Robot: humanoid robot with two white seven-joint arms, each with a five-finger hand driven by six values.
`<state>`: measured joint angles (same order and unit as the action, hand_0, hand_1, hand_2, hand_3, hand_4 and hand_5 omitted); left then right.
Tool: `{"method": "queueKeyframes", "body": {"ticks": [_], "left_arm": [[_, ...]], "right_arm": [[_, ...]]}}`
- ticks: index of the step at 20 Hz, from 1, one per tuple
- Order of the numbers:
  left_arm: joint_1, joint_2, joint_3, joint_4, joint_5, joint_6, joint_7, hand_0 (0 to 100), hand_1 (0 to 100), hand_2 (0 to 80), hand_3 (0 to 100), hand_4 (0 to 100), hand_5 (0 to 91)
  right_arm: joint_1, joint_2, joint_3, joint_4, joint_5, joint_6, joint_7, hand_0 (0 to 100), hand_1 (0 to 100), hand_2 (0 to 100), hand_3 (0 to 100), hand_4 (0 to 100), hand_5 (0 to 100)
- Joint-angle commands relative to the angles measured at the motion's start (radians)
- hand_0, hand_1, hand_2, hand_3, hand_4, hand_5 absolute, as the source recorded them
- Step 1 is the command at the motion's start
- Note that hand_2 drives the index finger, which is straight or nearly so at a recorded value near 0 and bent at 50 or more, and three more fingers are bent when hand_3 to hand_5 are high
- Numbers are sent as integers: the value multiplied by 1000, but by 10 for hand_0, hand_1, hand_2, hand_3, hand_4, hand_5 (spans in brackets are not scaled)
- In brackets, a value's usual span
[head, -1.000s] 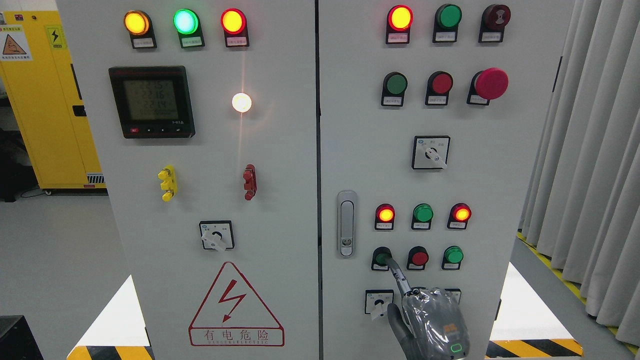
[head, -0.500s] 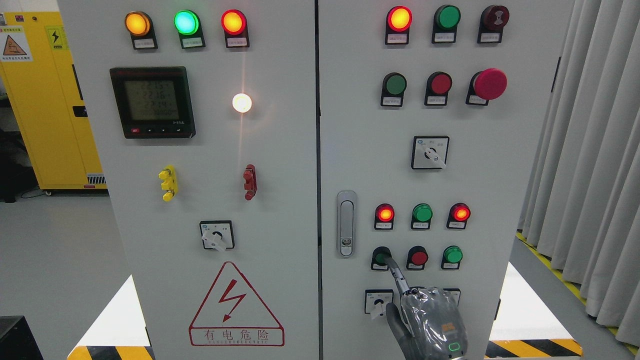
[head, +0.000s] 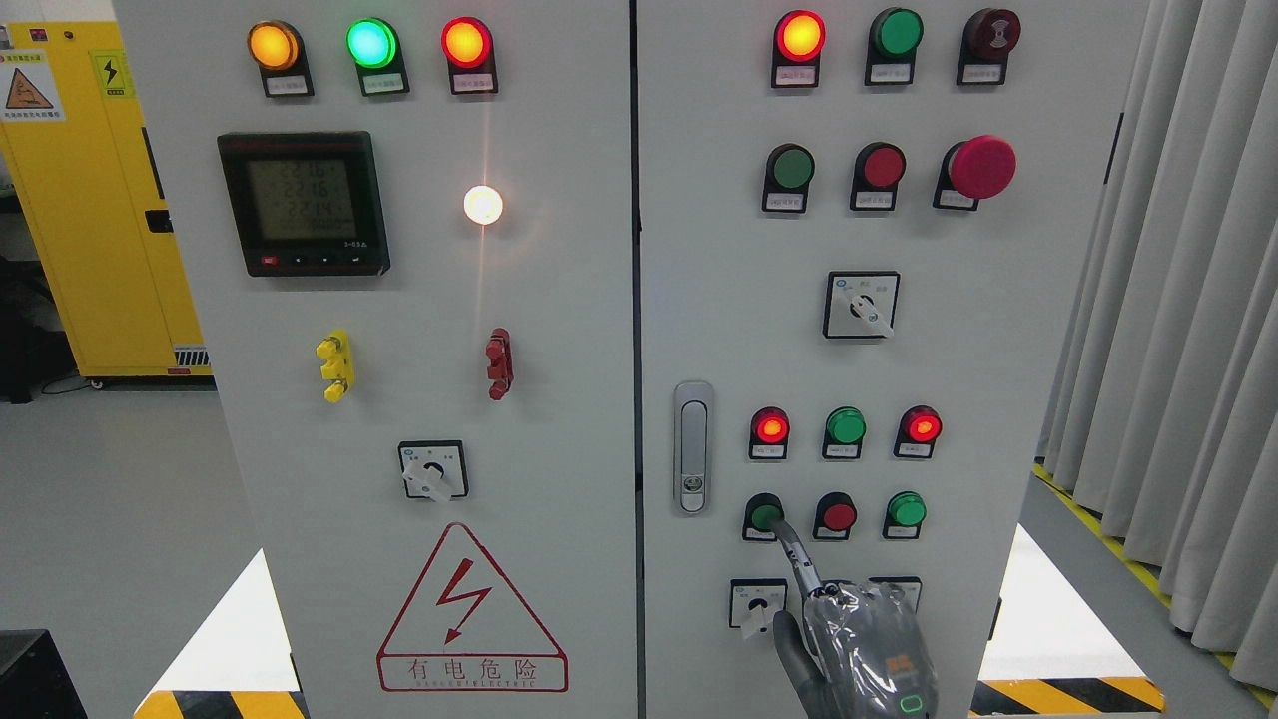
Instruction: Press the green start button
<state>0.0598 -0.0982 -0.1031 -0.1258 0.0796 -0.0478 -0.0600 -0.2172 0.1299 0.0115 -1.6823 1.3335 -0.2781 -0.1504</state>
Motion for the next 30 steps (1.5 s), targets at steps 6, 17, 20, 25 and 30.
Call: {"method": "queueKeyframes", "body": {"ticks": [6,17,20,25,30], "left_arm": [[0,0,0,0,0,0,0,120,556,0,0,0,0],[0,0,-1,0,0,0,0,120,556,0,0,0,0],[0,0,0,0,0,0,0,120,556,0,0,0,0],[0,0,0,0,0,0,0,120,556,0,0,0,0],[0,0,0,0,0,0,0,120,556,0,0,0,0]], "right_arm": [[65,7,-1,-141,-8,-7,-37,718,984,0,1000,1000,1000],[168,8,131,-158,-675,-27,6,797,838,42,357,440,514],[188,10,162,-177,-850,-35,54,821,817,0,175,218,228],[194,8,180,-171,-936,-33,69,809,745,0,0,0,0],[199,10,188,-169,-1027,-19,135,808,681,0,0,0,0]]}}
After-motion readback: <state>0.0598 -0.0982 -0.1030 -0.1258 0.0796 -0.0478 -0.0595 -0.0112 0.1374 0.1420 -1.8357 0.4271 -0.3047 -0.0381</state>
